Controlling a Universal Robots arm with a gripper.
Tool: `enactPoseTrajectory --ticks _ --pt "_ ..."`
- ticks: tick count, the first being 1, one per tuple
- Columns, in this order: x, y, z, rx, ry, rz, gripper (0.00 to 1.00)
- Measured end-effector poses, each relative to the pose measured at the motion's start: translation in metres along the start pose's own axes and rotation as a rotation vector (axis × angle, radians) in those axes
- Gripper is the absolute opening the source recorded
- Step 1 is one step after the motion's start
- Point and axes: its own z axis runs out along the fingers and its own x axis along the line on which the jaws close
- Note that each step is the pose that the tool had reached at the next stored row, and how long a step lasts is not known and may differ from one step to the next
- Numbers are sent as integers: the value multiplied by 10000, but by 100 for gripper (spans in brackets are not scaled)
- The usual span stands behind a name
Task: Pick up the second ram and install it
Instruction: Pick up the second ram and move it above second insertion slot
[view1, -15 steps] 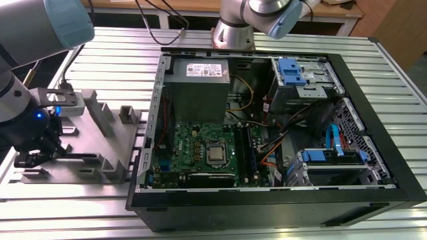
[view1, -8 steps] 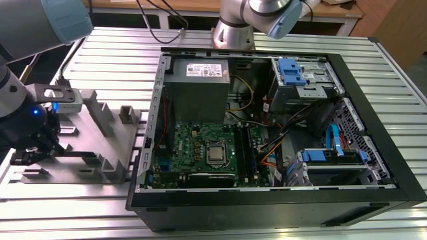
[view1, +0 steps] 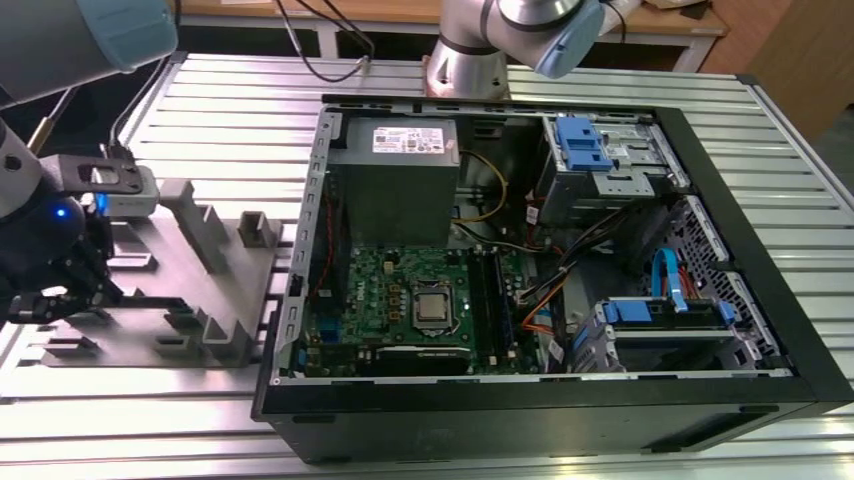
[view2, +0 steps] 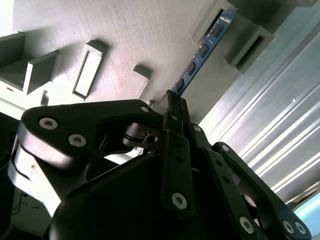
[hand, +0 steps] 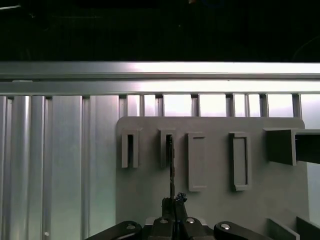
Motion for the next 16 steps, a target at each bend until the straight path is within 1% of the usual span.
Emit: enactPoseTrajectory --ticks 9,16 --pt "-11 9 -165 -1 0 0 8" --pt "-19 15 -275 0 -5 0 8"
